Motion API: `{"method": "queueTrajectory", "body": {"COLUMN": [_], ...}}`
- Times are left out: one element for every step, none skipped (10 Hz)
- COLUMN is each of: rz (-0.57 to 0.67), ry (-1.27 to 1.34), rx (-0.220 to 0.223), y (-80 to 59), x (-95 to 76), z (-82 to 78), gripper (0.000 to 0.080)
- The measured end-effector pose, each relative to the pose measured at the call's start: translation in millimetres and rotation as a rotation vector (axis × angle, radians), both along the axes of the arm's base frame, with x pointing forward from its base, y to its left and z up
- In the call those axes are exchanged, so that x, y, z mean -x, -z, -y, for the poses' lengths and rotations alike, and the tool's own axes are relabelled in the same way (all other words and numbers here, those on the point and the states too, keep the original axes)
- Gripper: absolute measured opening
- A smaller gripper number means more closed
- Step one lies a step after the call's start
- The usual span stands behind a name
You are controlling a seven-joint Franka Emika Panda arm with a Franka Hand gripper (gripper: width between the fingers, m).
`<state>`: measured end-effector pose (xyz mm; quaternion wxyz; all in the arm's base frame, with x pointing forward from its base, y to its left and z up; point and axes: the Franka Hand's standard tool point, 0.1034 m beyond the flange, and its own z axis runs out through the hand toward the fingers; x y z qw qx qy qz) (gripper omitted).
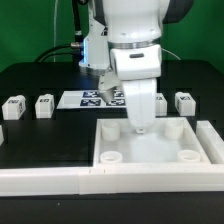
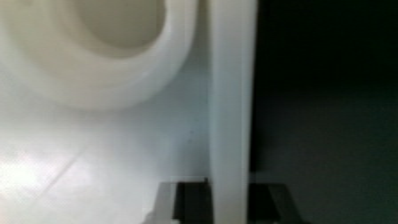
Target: Assemble one leg
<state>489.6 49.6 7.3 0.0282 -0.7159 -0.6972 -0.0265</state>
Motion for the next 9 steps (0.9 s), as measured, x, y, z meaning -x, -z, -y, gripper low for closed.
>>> {"method": "queueTrajectory", "body": {"rz": [-0.001,-0.007,-0.01,-0.011,-0.011,-0.011,-0.011,-0.012,-0.012], "ry": [-0.012,-0.038,-0.053,-0.053,-0.051,-0.05,-0.05,-0.049,-0.048], "rx": [-0.001,0.0,0.0,-0.001,-0.001,-0.001,-0.001,-0.001,-0.001], "y": [0.1,1.4,1.7,1.7,1.7,1.8,2.0,2.1,2.2], "x": [-0.8,-1.1,-1.2,-1.1,-1.1,-1.0,-0.9,-0.9,-0.9], "z": [-4.4,-10.7,-11.2,-11.8,-12.0,-11.8,-11.4,-10.9,-10.5], "gripper": [0.0059,0.0059,0.0059,0.0059,0.0059,0.0059,0.0059,0.0281,0.0281]}}
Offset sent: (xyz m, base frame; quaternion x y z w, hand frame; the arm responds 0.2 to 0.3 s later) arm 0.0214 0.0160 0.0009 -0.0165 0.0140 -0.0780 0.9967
